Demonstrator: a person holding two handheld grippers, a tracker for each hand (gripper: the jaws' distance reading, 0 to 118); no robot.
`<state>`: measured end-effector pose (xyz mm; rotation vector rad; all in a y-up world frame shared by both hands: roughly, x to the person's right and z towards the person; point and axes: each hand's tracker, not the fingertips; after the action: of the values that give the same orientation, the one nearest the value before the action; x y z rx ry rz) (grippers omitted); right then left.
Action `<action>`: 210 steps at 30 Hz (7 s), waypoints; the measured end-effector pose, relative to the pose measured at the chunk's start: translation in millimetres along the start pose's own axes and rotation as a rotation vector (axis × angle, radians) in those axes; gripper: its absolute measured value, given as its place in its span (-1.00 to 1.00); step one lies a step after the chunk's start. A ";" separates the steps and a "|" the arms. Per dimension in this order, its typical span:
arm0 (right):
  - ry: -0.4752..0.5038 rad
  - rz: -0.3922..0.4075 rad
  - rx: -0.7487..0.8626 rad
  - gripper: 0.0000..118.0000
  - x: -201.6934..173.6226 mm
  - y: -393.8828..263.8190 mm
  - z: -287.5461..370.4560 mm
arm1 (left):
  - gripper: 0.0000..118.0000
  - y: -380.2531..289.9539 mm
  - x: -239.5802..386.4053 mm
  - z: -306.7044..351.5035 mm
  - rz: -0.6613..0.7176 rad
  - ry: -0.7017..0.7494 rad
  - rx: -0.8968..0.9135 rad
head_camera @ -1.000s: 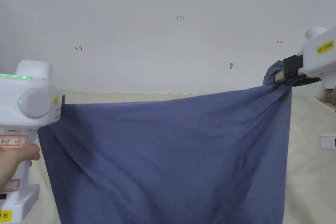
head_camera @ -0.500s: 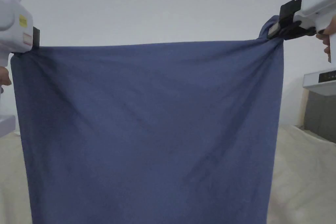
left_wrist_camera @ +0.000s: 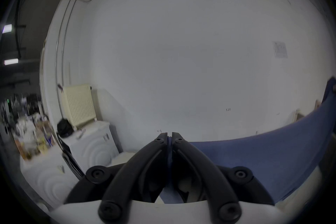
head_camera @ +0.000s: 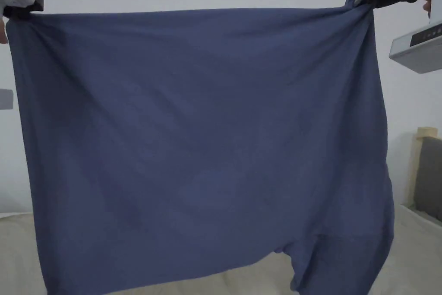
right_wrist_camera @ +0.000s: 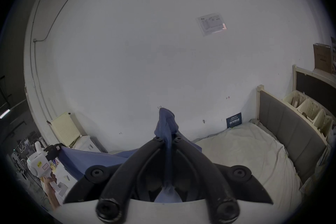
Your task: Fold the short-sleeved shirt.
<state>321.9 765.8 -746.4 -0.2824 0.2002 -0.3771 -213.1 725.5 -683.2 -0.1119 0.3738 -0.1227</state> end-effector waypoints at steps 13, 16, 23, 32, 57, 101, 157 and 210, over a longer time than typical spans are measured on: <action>-0.033 0.003 -0.087 -0.96 38.8 -67.9 -60.6 | -0.95 -67.8 35.5 -60.4 -0.022 0.004 -0.068; -0.028 -0.065 -0.137 -0.96 64.3 -120.3 -73.6 | -0.95 -123.0 38.9 -64.8 0.013 -0.018 -0.142; -0.039 -0.127 -0.304 -0.96 116.6 -269.9 -60.3 | -0.95 -274.7 45.2 -37.8 0.012 -0.005 -0.314; -0.068 -0.196 -0.451 -0.96 169.2 -452.7 13.8 | -0.95 -409.7 33.6 64.9 -0.048 -0.051 -0.564; -0.180 -0.115 -0.508 -0.96 201.0 -638.9 266.7 | -0.95 -577.8 -40.5 333.5 -0.014 -0.092 -0.713; -0.195 0.137 -0.431 -1.00 113.3 -653.3 330.2 | 0.88 -584.7 -89.7 384.5 0.046 -0.136 -0.674; -0.275 0.266 -0.393 -0.96 155.6 -565.0 203.7 | -0.94 -527.2 -51.2 256.9 0.041 -0.229 -0.659; -0.175 0.115 -0.497 -1.00 148.1 -637.7 227.7 | 0.77 -590.9 -37.1 210.6 0.140 -0.223 -0.876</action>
<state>299.8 193.0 -356.9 -0.7870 0.1350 -0.1823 -227.8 166.0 -397.5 -0.9544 0.1892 0.2002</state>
